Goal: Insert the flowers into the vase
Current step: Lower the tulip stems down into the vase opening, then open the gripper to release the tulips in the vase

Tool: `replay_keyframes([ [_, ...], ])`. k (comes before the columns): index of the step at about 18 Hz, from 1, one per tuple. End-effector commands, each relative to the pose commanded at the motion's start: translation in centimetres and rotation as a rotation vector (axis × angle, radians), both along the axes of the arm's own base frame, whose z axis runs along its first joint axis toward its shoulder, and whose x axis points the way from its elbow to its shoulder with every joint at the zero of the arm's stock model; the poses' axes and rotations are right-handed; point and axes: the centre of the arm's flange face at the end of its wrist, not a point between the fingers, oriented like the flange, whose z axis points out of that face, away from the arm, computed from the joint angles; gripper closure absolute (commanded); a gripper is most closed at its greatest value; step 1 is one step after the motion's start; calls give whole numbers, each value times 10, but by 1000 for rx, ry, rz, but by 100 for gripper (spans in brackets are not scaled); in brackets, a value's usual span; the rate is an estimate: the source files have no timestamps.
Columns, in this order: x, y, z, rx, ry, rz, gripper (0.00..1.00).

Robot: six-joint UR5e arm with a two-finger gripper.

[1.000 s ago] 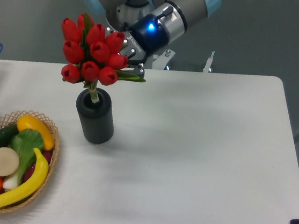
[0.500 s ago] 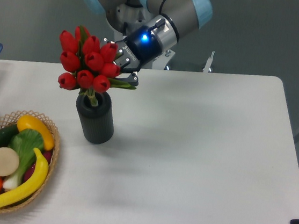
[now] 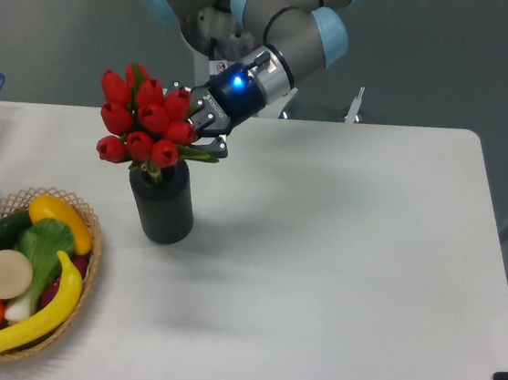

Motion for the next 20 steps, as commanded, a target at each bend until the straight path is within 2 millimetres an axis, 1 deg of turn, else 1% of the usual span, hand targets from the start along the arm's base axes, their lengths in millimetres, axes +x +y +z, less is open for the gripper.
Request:
replay_keyframes([
  [1,1,-1,-3,-4,-5,2,22],
  [2,5,-4,-10,-11,-18,3,0],
  [13,5,-9,-12,-13,-19,15,0],
  [16,3,-14,-16,-91,31,35,0],
  [20,3,-21,-16,-187,110,60,0],
])
